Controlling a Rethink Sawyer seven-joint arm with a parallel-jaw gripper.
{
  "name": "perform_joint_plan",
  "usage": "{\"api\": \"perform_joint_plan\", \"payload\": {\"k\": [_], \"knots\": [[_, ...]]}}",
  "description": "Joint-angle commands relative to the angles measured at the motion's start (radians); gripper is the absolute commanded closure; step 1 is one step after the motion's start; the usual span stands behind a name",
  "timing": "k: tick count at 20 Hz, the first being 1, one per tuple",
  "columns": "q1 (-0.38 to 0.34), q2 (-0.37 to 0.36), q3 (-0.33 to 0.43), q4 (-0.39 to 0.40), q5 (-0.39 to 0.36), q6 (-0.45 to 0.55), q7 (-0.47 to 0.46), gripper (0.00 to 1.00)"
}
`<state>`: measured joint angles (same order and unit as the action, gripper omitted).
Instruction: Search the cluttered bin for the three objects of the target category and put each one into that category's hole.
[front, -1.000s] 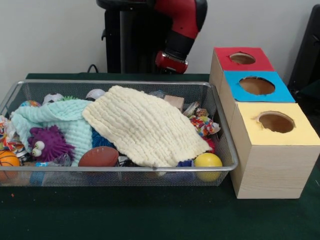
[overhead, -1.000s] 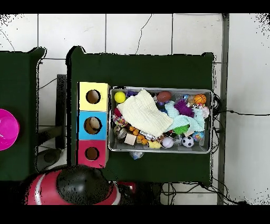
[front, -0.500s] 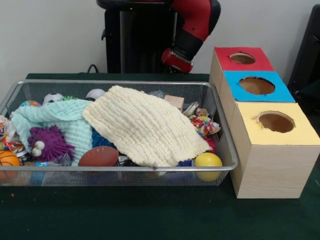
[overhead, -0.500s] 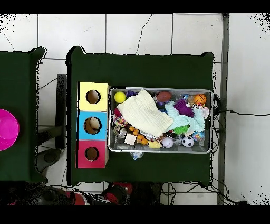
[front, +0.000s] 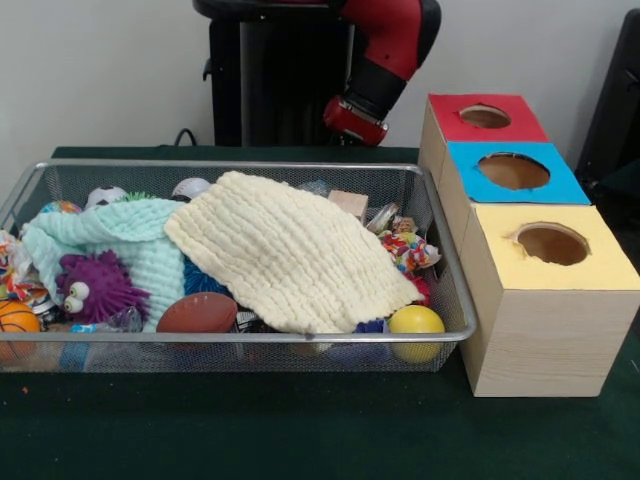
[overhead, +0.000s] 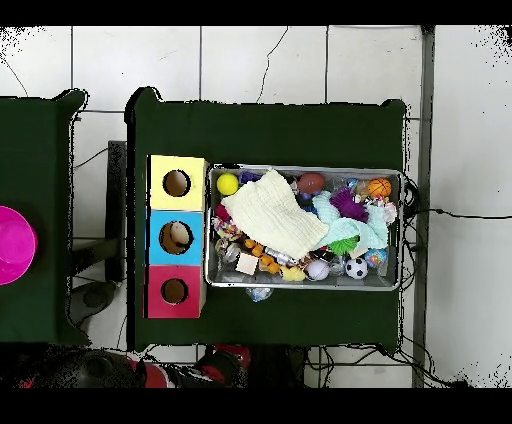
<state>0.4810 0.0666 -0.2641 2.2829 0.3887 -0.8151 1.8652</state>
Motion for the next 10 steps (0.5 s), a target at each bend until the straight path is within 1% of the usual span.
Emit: {"api": "perform_joint_plan", "payload": {"k": [1, 2, 4, 5, 7, 9, 10], "knots": [[-0.184, 0.206, -0.007, -0.139, -0.208, -0.527, 0.636, 0.0], [-0.225, 0.227, 0.0, -0.168, -0.26, -0.549, 0.643, 0.0], [-0.312, 0.257, 0.01, -0.234, -0.377, -0.555, 0.612, 0.0], [-0.356, 0.27, 0.016, -0.269, -0.438, -0.544, 0.586, 0.0], [-0.426, 0.292, 0.018, -0.336, -0.529, -0.51, 0.523, 0.0], [-0.479, 0.325, 0.016, -0.397, -0.578, -0.524, 0.477, 0.0], [-0.497, 0.34, 0.014, -0.419, -0.585, -0.54, 0.449, 0.0]]}}
